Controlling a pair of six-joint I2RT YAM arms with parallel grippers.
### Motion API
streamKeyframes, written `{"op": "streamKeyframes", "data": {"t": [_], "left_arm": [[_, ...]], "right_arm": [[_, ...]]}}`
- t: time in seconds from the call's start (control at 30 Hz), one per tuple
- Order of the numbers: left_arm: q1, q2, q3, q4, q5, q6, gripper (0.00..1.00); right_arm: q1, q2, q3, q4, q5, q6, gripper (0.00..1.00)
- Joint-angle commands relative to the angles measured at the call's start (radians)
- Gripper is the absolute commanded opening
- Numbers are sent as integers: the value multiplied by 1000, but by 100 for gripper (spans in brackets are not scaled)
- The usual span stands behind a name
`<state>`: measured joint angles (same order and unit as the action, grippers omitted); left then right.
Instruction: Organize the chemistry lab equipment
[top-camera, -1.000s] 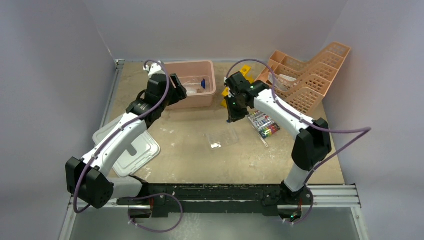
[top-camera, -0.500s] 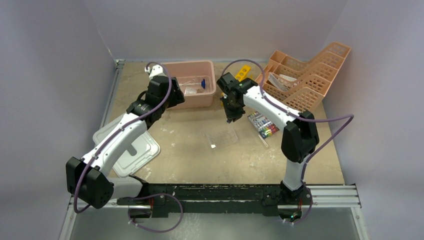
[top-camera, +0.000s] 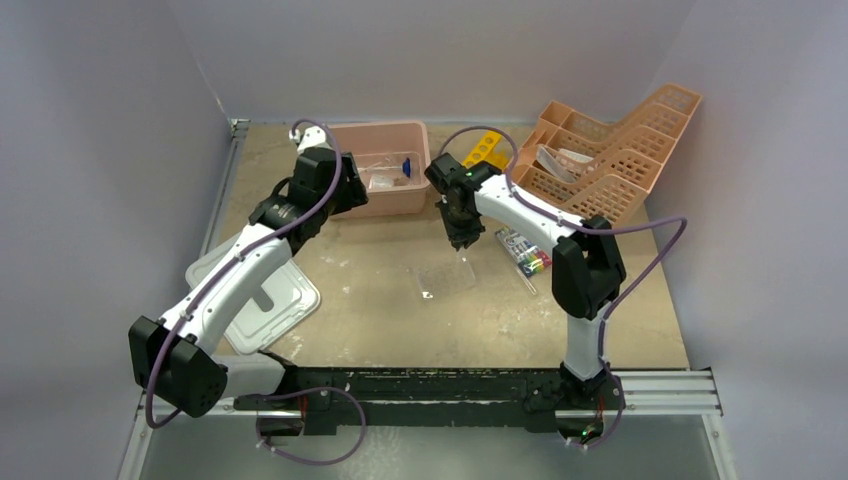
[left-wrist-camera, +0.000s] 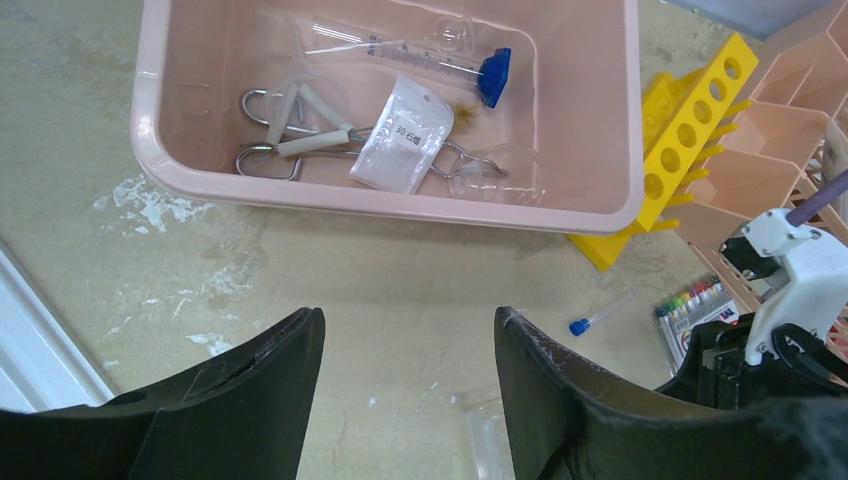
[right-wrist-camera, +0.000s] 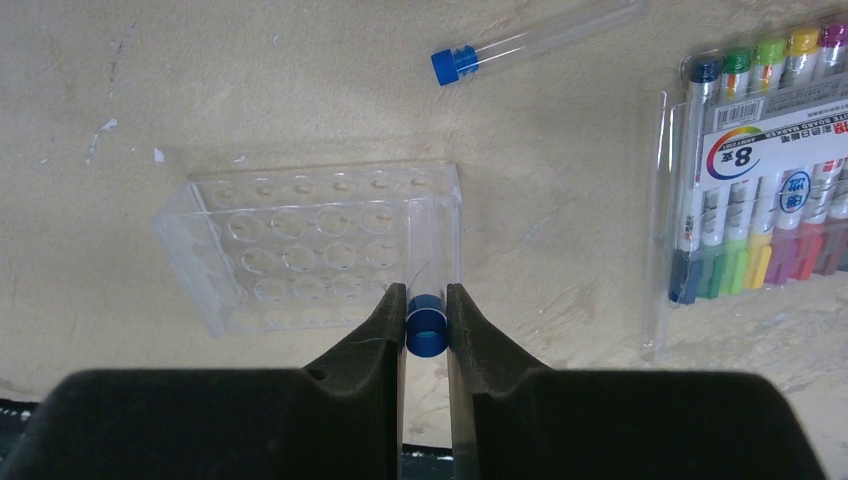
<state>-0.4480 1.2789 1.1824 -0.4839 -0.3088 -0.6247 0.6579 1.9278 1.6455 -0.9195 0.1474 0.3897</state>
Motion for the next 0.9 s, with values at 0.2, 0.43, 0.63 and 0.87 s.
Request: {"op": "streamKeyframes", "data": {"t": [0.2, 0.43, 0.63, 0.87], "left_arm": [[2, -8, 60, -14, -2, 43, 62], [2, -5, 63, -23, -3, 50, 62], [2, -1, 67, -21, -6, 56, 62], [2, -1, 63, -22, -3, 54, 62]], "right_arm": [[28, 27, 39, 2, 85, 15, 16], [29, 14, -20, 55, 74, 43, 20], [28, 21, -31, 40, 14, 71, 20], [29, 58, 20, 10, 44, 76, 24]]}}
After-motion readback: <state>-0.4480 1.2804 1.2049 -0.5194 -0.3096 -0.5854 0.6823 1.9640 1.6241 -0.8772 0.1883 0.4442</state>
